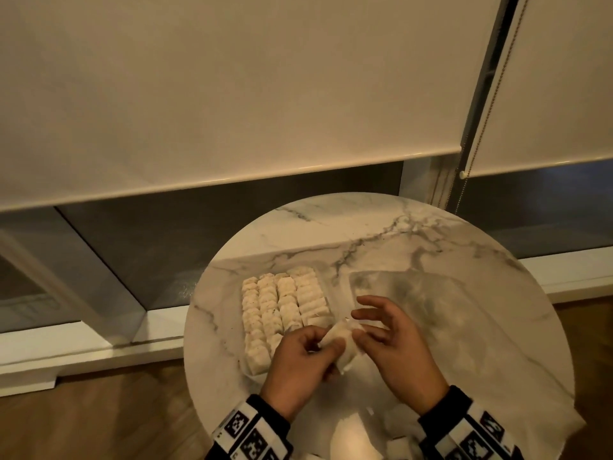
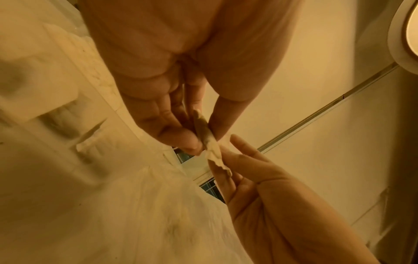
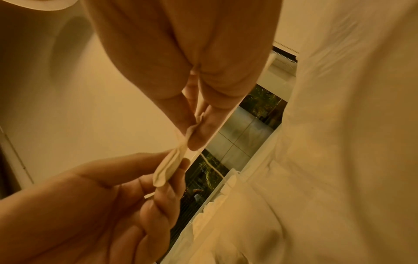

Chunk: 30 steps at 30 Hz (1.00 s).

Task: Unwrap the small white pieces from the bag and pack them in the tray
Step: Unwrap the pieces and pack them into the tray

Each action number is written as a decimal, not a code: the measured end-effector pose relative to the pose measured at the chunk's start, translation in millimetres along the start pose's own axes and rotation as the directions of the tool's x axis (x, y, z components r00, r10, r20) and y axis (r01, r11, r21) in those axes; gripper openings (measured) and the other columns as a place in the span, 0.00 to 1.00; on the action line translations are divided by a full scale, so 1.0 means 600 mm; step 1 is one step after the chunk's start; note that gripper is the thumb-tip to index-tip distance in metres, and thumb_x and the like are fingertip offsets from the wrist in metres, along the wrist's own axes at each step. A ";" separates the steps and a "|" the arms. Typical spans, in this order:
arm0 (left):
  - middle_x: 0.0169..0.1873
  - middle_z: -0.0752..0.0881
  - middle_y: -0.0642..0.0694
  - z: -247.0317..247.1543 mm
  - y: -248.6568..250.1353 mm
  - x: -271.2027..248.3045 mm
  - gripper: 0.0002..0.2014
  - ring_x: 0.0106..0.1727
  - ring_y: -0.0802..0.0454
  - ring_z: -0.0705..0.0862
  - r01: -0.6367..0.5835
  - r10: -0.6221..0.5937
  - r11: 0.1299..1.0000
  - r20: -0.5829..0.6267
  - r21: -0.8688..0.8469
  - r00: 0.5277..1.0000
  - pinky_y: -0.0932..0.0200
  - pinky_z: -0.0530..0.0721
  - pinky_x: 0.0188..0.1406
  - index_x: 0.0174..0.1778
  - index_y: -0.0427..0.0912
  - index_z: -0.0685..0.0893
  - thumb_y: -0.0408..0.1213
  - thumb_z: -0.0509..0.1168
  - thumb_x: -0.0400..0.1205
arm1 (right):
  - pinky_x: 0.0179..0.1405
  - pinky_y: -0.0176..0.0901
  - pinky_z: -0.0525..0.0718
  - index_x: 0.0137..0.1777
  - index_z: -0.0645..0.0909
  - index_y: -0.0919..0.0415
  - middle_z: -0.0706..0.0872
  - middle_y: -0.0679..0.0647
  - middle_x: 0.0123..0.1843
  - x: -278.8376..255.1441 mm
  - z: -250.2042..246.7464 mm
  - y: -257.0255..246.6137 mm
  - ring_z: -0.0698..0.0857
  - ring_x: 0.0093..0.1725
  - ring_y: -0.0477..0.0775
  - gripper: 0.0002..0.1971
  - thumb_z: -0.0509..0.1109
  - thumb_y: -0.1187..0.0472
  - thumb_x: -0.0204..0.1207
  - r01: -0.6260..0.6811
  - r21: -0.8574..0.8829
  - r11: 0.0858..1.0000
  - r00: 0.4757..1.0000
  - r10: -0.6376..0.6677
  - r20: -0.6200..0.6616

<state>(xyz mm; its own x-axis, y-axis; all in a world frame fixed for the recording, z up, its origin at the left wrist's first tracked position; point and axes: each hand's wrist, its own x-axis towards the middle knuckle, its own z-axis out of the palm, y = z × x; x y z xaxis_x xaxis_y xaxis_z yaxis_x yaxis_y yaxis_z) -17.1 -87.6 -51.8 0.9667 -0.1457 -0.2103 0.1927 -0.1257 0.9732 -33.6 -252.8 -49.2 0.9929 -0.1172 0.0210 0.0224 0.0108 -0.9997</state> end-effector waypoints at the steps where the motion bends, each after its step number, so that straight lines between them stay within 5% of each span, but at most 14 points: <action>1: 0.31 0.90 0.43 -0.003 0.000 0.000 0.02 0.29 0.50 0.85 -0.018 0.018 1.000 0.000 0.001 1.000 0.58 0.83 0.29 0.44 0.41 0.91 0.34 0.74 0.81 | 0.46 0.39 0.87 0.63 0.82 0.48 0.88 0.54 0.57 0.004 0.001 0.000 0.92 0.52 0.50 0.24 0.73 0.77 0.76 0.011 -0.023 1.000 1.000 -0.010 0.015; 4: 0.34 0.91 0.43 -0.012 -0.001 -0.001 0.02 0.31 0.50 0.86 -0.072 0.072 0.997 0.012 -0.005 0.997 0.57 0.84 0.32 0.44 0.41 0.91 0.35 0.75 0.81 | 0.48 0.39 0.88 0.62 0.83 0.48 0.90 0.49 0.53 0.020 0.001 -0.005 0.91 0.50 0.47 0.19 0.77 0.68 0.76 0.040 -0.206 0.978 0.993 -0.015 0.120; 7: 0.36 0.92 0.45 -0.027 -0.003 -0.003 0.03 0.35 0.49 0.88 -0.109 0.109 0.994 0.001 0.001 0.994 0.56 0.86 0.36 0.44 0.44 0.91 0.39 0.76 0.80 | 0.49 0.46 0.88 0.51 0.90 0.54 0.93 0.49 0.43 0.040 0.004 -0.012 0.91 0.45 0.48 0.07 0.76 0.66 0.77 0.131 -0.370 0.920 0.965 -0.032 0.261; 9: 0.37 0.92 0.50 -0.042 -0.010 -0.001 0.04 0.38 0.55 0.89 -0.152 0.164 0.975 -0.064 0.161 0.984 0.62 0.85 0.39 0.45 0.48 0.91 0.44 0.76 0.79 | 0.48 0.47 0.88 0.46 0.91 0.55 0.93 0.49 0.40 0.056 0.008 -0.018 0.90 0.42 0.47 0.05 0.75 0.65 0.78 0.163 -0.411 0.897 0.956 -0.041 0.290; 12: 0.44 0.89 0.59 -0.071 -0.026 -0.002 0.10 0.45 0.64 0.85 -0.202 0.297 0.752 -0.049 0.627 0.954 0.74 0.76 0.43 0.51 0.53 0.88 0.53 0.71 0.79 | 0.47 0.43 0.87 0.44 0.90 0.51 0.92 0.44 0.39 0.087 0.017 -0.024 0.89 0.41 0.42 0.04 0.74 0.59 0.79 0.206 -0.504 0.839 0.947 -0.040 0.320; 14: 0.54 0.87 0.58 -0.080 -0.037 -0.006 0.15 0.57 0.59 0.83 -0.209 0.251 0.590 0.069 0.780 0.966 0.70 0.76 0.51 0.60 0.55 0.86 0.56 0.65 0.82 | 0.45 0.37 0.85 0.45 0.89 0.50 0.91 0.43 0.39 0.108 0.022 -0.026 0.87 0.40 0.37 0.04 0.73 0.56 0.80 0.232 -0.600 0.766 0.935 -0.005 0.355; 17: 0.63 0.87 0.53 -0.091 -0.054 -0.007 0.16 0.64 0.53 0.83 -0.203 0.171 0.554 0.128 0.807 0.977 0.58 0.80 0.62 0.68 0.56 0.84 0.49 0.61 0.86 | 0.47 0.41 0.86 0.44 0.86 0.47 0.90 0.43 0.42 0.134 0.040 -0.024 0.87 0.42 0.39 0.04 0.71 0.55 0.80 0.267 -0.730 0.629 0.902 0.103 0.419; 21: 0.63 0.86 0.51 -0.107 -0.058 -0.012 0.13 0.64 0.53 0.83 -0.178 0.188 0.548 0.087 0.817 0.978 0.62 0.77 0.60 0.65 0.55 0.87 0.46 0.61 0.87 | 0.48 0.43 0.85 0.47 0.87 0.47 0.90 0.46 0.47 0.157 0.067 -0.021 0.87 0.48 0.48 0.04 0.71 0.57 0.78 0.284 -0.837 0.467 0.847 0.287 0.447; 30: 0.61 0.86 0.55 -0.123 -0.058 -0.023 0.14 0.61 0.53 0.83 -0.107 0.150 0.453 0.043 0.885 0.988 0.58 0.81 0.60 0.62 0.57 0.85 0.52 0.60 0.85 | 0.49 0.39 0.76 0.63 0.86 0.53 0.88 0.51 0.62 0.159 0.135 -0.043 0.84 0.57 0.52 0.12 0.68 0.59 0.81 0.437 -0.861 0.259 0.677 0.536 0.504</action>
<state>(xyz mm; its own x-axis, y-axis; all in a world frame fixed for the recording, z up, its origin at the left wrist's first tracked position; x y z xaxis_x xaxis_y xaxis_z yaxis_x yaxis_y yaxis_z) -24.5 -8.8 -76.2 0.9767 -0.2045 -0.0656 -0.1650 -0.9101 0.3802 69.9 -183.8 -20.4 0.7434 0.4273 -0.5146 0.3389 -0.9039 -0.2610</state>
